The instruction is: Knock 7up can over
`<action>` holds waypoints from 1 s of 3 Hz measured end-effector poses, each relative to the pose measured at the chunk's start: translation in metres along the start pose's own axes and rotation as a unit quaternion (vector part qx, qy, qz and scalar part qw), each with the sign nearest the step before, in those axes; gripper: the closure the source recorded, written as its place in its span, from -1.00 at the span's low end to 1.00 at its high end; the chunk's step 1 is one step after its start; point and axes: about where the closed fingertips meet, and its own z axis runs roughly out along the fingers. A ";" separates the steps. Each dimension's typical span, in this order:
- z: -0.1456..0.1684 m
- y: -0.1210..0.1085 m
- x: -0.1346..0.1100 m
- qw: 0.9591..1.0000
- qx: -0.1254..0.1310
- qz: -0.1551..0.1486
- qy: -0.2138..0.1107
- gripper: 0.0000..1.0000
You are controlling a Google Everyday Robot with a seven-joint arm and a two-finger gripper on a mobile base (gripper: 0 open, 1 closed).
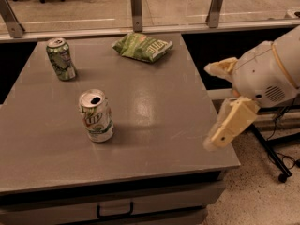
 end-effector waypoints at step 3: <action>0.030 0.024 -0.072 0.990 -0.039 0.010 -0.138 -1.00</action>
Offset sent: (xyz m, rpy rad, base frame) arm -0.0054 0.0518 -0.0017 0.1727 0.0106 0.0539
